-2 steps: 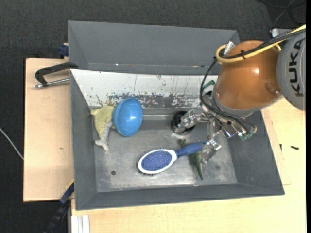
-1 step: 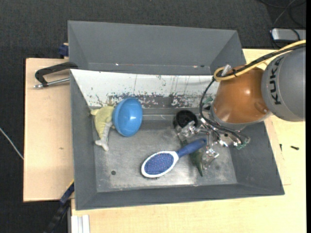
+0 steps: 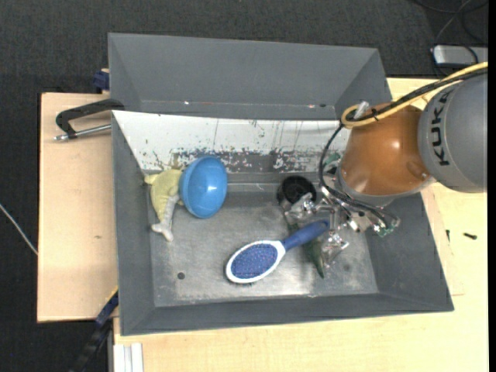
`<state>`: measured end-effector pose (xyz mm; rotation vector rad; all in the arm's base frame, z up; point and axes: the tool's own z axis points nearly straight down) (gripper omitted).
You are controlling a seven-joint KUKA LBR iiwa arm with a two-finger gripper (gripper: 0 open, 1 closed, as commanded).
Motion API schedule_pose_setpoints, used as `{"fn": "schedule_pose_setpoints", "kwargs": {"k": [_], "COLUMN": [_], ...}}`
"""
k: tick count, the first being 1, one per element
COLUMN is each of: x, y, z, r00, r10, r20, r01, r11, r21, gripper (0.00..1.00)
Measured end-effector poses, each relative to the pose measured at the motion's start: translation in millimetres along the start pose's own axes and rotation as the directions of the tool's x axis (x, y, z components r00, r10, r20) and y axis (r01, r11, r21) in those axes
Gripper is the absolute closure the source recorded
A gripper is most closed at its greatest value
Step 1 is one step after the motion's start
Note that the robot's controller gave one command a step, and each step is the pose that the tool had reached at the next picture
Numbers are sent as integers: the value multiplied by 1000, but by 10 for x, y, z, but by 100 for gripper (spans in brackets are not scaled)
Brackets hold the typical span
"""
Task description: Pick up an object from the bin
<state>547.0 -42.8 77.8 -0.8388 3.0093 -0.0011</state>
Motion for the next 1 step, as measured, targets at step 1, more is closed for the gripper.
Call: {"fn": "schedule_pose_setpoints", "kwargs": {"k": [1], "x": [-84], "y": [-161], "z": [-1608], "r00": [969], "r10": [-248], "r20": [-6], "r01": [248], "r11": [969], "r21": [0], "gripper": [100]}}
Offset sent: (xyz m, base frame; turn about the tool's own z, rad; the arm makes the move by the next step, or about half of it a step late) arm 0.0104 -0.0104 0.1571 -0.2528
